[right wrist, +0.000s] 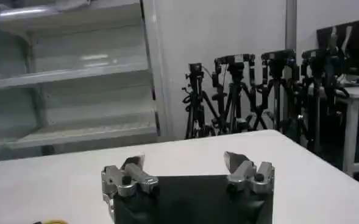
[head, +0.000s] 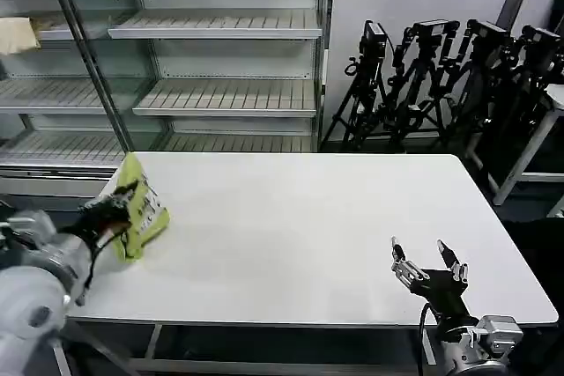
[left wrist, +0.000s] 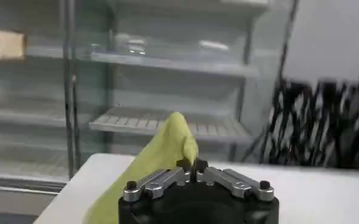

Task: Fold and organize the clothes.

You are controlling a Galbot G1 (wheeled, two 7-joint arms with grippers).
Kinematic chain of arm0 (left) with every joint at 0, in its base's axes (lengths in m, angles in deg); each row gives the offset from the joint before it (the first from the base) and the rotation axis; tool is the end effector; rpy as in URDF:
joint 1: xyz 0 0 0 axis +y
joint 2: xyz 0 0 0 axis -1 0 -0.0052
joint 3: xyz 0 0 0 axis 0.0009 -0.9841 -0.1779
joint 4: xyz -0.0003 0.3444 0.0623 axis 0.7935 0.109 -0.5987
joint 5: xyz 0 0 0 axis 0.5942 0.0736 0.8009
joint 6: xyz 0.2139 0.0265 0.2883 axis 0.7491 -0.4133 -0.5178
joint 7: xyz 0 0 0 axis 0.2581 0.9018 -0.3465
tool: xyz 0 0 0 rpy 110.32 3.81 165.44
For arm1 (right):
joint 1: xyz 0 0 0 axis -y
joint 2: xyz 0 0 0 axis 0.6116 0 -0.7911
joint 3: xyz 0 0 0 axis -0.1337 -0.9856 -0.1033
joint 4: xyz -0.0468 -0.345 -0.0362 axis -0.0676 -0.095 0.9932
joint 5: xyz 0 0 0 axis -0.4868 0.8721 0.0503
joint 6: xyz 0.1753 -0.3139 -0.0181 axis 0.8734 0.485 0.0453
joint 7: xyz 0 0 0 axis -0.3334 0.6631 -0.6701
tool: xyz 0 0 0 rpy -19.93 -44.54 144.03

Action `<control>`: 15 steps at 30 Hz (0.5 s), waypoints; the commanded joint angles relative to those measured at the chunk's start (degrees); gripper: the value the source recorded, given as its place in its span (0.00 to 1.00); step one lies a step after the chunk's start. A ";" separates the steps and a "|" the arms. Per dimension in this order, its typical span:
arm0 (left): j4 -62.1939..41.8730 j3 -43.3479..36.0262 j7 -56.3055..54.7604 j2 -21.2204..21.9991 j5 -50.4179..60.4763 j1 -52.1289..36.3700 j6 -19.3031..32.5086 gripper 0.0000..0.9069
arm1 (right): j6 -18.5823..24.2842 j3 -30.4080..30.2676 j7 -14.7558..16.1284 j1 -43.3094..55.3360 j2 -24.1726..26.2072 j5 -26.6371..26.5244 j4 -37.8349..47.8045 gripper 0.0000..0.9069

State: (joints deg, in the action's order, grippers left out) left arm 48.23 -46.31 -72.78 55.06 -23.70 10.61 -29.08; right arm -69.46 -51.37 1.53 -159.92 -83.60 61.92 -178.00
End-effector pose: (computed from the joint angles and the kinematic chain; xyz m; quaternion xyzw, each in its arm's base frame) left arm 0.2718 0.1199 -0.1275 -0.0367 -0.9912 -0.0016 0.1274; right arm 0.1575 -0.0363 -0.1729 -0.0084 -0.9964 -0.0501 0.0678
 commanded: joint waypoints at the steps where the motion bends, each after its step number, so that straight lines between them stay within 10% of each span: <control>1: -6.35 -37.12 1.69 9.92 41.98 -2.95 3.32 0.02 | 0.82 0.95 0.27 -1.71 -0.44 0.97 -0.57 1.00; 15: -13.60 -50.50 -0.17 23.59 29.95 -22.05 -0.64 0.02 | 0.71 3.12 0.11 -3.81 -1.52 0.93 -2.26 1.00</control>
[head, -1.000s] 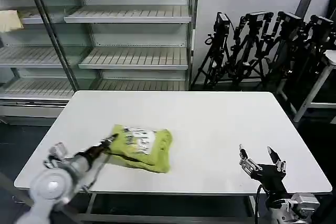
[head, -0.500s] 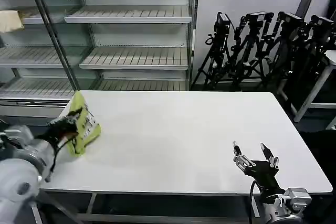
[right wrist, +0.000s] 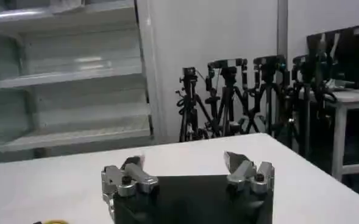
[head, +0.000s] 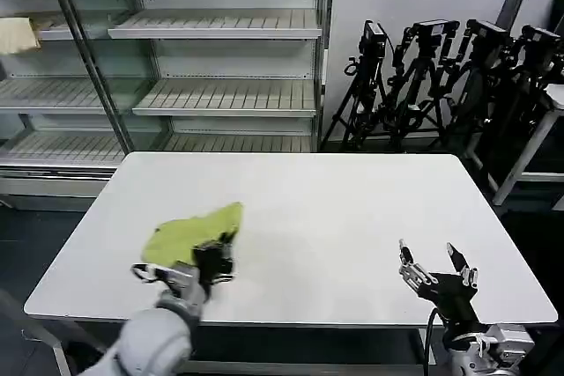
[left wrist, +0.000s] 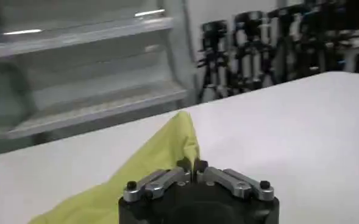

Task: Fold and organize the clothes.

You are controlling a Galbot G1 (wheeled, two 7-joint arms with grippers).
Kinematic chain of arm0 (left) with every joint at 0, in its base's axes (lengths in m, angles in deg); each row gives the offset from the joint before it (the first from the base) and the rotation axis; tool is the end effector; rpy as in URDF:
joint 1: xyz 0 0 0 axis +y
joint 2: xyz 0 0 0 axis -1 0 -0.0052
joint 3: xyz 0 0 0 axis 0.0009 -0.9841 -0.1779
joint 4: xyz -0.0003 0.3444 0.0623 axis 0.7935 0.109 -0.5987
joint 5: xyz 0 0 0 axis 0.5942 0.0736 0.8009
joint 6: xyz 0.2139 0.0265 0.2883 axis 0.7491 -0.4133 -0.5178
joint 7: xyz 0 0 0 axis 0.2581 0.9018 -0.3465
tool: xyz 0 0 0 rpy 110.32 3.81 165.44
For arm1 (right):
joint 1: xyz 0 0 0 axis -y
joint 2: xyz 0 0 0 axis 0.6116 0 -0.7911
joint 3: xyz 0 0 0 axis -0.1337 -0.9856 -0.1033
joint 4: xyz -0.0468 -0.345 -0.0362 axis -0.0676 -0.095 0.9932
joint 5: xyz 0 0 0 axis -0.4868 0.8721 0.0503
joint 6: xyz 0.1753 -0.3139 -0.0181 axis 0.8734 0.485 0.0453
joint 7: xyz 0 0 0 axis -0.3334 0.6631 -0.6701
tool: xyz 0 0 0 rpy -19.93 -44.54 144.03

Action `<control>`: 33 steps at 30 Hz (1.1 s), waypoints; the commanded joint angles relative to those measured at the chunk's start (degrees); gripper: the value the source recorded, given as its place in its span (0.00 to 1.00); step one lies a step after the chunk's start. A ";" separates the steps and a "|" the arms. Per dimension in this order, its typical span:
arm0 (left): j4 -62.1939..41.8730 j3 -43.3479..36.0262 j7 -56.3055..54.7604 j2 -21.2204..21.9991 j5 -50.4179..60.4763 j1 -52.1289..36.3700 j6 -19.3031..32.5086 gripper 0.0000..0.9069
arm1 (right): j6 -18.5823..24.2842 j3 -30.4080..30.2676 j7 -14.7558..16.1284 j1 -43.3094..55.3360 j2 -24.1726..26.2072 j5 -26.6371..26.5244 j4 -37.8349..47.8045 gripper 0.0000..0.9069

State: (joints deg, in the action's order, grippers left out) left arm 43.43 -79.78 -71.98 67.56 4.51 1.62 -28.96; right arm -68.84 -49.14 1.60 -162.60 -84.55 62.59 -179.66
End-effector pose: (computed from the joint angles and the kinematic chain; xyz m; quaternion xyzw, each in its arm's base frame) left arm 0.2684 -0.0314 -0.2216 -0.1562 -0.9712 -0.1032 0.1471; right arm 0.1463 -0.0411 -0.1686 -0.0267 -0.9965 -0.0446 0.0649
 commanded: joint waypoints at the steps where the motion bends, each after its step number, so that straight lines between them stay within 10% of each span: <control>1: -10.09 -17.17 -1.25 12.29 1.15 -13.88 -0.75 0.02 | 0.03 0.98 0.00 -1.18 -0.68 0.26 -0.71 1.00; 4: -12.14 -17.56 -1.16 14.25 0.41 -15.28 -0.73 0.02 | -0.17 1.18 0.00 -1.41 -1.07 0.28 -1.10 1.00; 5: -12.60 -17.78 -1.16 14.73 0.26 -15.53 -0.70 0.21 | -0.26 1.19 0.01 -1.53 -1.27 0.36 -1.18 1.00; 6: -12.78 -17.82 -1.08 15.12 -0.05 -15.67 -0.62 0.92 | -0.31 1.18 -0.01 -1.60 -1.35 0.48 -1.23 1.00; 7: -12.85 -17.78 -0.89 15.70 -1.00 -15.81 0.02 1.00 | -0.40 1.14 0.03 -1.76 -1.49 0.83 -1.28 1.00; 19: -3.97 -6.54 0.02 17.11 -15.27 -9.39 10.36 1.00 | -0.38 1.04 0.30 -2.22 -1.44 2.68 -1.95 1.00; 33: 10.69 31.11 -2.07 5.46 -20.91 20.36 -0.82 1.00 | -0.28 -1.01 0.90 -0.68 1.41 4.08 -1.47 1.00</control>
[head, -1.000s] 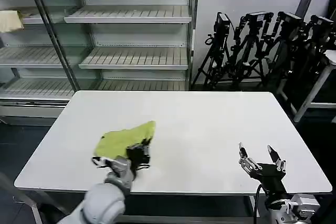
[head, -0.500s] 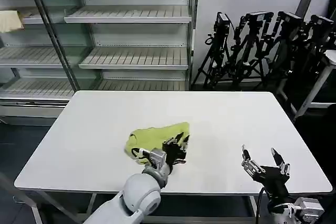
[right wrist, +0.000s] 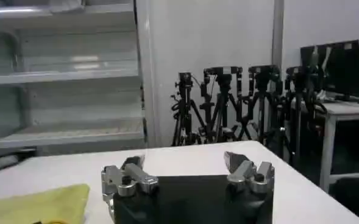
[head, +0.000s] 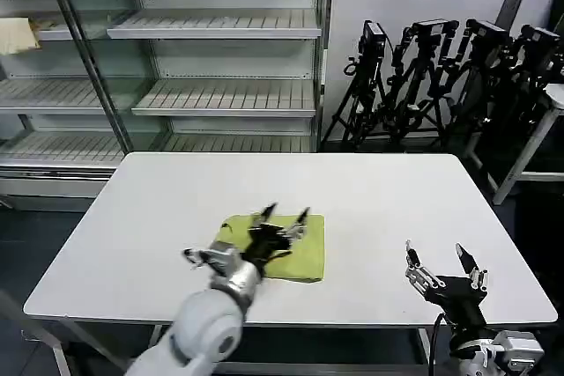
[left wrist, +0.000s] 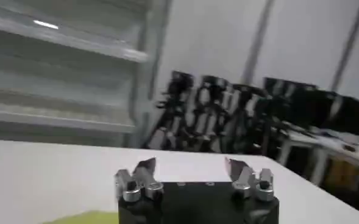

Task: Fold and organize the clothes.

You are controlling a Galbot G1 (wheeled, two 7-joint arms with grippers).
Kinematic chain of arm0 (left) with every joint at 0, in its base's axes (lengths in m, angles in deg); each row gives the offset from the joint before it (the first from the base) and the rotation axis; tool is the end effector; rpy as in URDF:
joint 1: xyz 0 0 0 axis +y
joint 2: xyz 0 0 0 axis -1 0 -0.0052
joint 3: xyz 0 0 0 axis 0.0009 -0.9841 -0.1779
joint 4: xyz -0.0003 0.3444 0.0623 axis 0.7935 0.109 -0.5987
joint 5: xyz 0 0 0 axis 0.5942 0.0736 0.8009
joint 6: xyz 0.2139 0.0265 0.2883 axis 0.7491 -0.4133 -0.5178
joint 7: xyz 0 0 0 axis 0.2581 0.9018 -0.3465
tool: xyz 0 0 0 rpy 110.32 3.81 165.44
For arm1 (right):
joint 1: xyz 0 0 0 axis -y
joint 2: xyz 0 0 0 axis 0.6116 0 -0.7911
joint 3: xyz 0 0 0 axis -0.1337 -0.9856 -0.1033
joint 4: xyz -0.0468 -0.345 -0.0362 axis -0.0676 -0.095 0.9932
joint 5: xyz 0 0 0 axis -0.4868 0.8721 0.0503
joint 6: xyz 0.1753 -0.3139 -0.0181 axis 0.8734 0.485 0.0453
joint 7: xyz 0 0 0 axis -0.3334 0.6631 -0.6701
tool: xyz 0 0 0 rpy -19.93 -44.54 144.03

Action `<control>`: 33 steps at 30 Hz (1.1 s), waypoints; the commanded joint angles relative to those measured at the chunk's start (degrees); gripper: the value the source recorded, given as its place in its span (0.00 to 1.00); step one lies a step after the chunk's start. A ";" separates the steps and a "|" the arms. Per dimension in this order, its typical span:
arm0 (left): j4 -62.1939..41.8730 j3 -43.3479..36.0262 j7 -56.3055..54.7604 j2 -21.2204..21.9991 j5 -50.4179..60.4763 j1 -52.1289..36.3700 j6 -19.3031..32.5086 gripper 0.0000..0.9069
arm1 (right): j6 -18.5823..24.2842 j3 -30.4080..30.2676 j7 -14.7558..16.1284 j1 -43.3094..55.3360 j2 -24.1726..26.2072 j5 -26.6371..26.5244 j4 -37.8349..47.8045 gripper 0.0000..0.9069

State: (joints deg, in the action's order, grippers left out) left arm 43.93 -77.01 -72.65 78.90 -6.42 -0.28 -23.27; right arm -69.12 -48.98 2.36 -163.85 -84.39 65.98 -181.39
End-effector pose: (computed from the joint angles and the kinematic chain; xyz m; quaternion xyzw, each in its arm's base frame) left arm 0.2805 -0.0610 -0.1945 -0.1770 -0.9748 0.0934 0.0982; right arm 0.1391 -0.0391 -0.1616 -0.0266 -0.9978 -0.0162 0.0579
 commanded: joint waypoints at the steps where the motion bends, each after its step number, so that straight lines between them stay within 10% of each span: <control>1: 10.46 29.18 -1.66 -5.83 -10.89 23.00 -6.50 1.00 | 0.00 -1.28 0.16 0.66 1.38 0.70 0.34 1.00; 20: 6.58 19.51 2.62 -6.60 10.83 25.06 -6.39 1.00 | 0.51 -1.10 0.21 0.84 1.46 0.63 0.31 1.00; 33: 1.93 11.13 4.38 -8.97 43.10 20.48 9.22 1.00 | 0.60 0.18 0.17 -0.33 0.88 0.63 -0.69 1.00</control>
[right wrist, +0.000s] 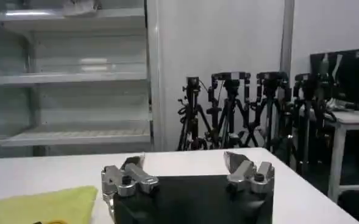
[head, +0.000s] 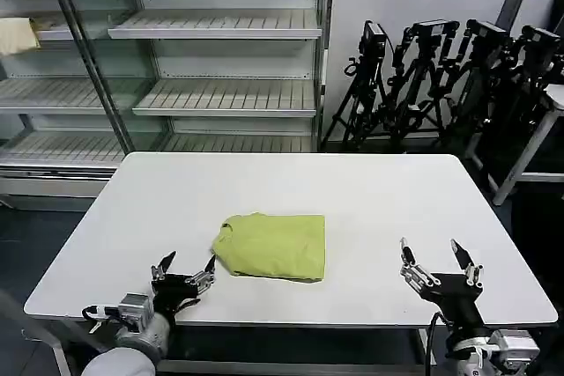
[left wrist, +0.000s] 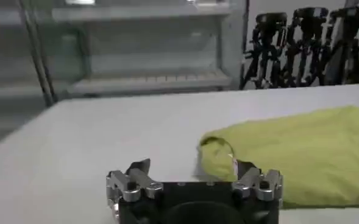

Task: Fold and organize the clothes.

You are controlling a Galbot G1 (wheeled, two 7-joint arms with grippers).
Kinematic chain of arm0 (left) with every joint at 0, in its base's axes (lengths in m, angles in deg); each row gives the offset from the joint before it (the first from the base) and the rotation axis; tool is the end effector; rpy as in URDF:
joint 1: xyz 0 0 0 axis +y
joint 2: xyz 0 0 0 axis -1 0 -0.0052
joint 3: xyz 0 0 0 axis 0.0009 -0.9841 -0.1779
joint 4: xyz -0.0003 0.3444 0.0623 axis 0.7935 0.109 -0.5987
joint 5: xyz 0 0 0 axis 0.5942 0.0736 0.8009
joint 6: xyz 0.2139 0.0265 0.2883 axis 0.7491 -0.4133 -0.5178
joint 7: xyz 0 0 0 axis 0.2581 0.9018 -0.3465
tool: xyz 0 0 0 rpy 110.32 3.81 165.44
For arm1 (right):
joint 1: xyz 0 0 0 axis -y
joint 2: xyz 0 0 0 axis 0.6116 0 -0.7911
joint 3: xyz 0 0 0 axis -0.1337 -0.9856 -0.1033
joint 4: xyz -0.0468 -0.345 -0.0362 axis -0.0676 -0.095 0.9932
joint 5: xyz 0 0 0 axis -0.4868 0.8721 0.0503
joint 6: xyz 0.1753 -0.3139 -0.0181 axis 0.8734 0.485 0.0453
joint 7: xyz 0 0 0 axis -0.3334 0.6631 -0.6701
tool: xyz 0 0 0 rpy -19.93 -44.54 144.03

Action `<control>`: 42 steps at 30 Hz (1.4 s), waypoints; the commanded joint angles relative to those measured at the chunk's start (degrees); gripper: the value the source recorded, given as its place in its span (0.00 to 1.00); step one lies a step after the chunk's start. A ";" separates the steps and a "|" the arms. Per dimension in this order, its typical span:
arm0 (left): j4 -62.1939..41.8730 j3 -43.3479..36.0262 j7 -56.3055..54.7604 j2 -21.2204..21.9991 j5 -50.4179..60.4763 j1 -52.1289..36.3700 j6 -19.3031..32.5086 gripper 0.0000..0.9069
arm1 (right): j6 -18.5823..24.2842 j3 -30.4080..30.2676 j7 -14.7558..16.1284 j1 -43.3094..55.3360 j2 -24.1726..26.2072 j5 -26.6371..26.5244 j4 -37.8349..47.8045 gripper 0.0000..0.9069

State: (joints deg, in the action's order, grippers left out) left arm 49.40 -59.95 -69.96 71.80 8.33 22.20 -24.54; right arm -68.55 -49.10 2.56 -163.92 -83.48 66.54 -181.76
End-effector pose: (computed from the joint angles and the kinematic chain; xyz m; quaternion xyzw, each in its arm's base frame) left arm 0.2137 0.0295 -0.2320 -0.0425 -0.9849 -0.0628 0.1556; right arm 0.1385 -0.0389 -0.1592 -0.0206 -0.9985 -0.0069 0.0499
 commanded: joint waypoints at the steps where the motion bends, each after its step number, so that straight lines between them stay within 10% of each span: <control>1: -3.94 -6.58 1.94 -2.19 29.58 -2.47 10.93 1.00 | 0.03 0.36 -0.03 -0.33 -0.10 0.06 -0.42 1.00; 4: -3.50 -7.84 3.47 -2.86 27.45 -3.01 10.36 1.00 | 0.02 0.55 -0.02 -0.53 -0.36 0.05 -0.57 1.00; 11: -1.26 -3.84 4.50 -1.30 -24.10 -5.44 -5.30 1.00 | 0.00 1.08 0.06 -1.29 -0.68 -0.01 -0.75 1.00; 17: -4.57 -2.01 -0.17 0.09 -43.27 -6.42 -5.35 1.00 | -0.08 1.26 0.02 -1.30 -0.70 -0.13 -0.67 1.00; 42: -8.25 -1.13 -3.51 3.13 -56.48 -10.09 -5.24 1.00 | -0.08 1.81 -0.02 -3.12 -1.34 0.10 -1.66 1.00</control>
State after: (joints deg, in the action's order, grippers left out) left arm 42.62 -61.98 -72.79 74.55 -41.17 13.17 -29.06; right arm -68.65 -47.26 2.57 -166.72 -84.72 66.55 -183.30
